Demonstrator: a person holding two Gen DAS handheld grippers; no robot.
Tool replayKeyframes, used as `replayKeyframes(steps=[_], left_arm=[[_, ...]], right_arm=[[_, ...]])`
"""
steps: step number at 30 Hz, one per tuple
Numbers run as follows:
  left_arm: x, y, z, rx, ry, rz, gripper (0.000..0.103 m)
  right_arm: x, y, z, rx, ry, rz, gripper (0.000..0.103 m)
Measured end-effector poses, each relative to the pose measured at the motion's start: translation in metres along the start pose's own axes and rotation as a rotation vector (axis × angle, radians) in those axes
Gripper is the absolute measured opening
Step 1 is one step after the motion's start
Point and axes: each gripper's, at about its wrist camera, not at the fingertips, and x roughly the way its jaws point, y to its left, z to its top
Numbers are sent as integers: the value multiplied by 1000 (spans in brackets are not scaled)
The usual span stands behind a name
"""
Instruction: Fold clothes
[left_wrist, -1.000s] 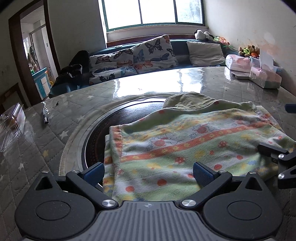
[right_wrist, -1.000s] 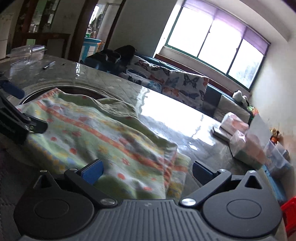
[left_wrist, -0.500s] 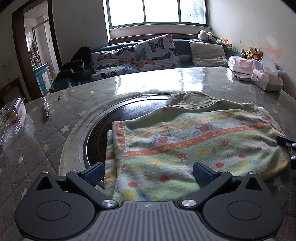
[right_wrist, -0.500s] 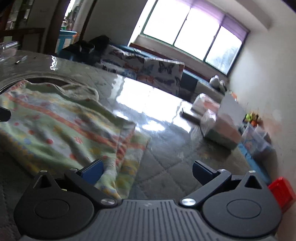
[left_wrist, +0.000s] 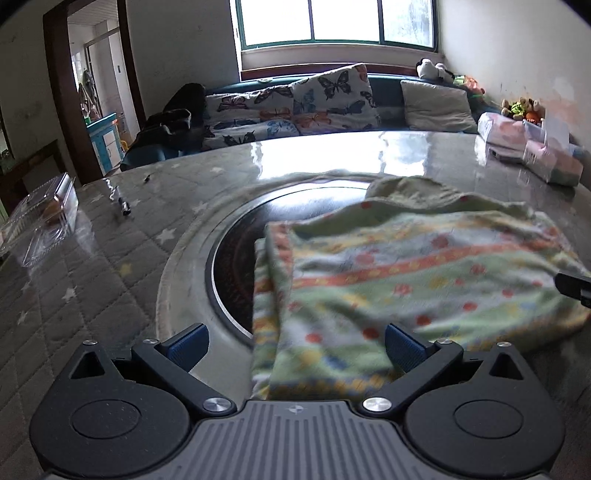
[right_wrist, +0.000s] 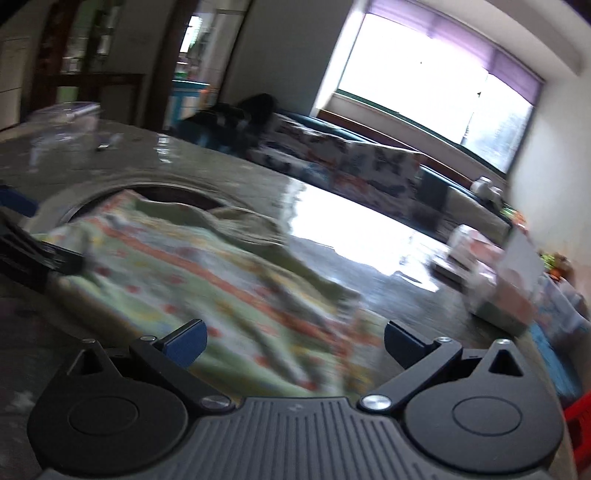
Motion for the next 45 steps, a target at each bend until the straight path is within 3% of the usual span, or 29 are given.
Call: replayKeyframes(steps=[6, 21, 34, 40, 45], left_arm=[[-3, 8, -5, 2, 0, 7, 103], [-13, 36, -14, -86, 9, 14, 103], [-13, 55, -19, -107, 20, 11, 103], [-14, 63, -16, -128, 27, -2, 103], [-20, 78, -10, -161, 17, 19, 103]], right_arm=[[12, 31, 1, -69, 9, 64, 103], [12, 39, 11, -76, 21, 79, 103], [9, 53, 24, -118, 19, 156, 103], [3, 65, 44, -117, 19, 275, 101], [7, 88, 52, -159, 34, 360, 92]])
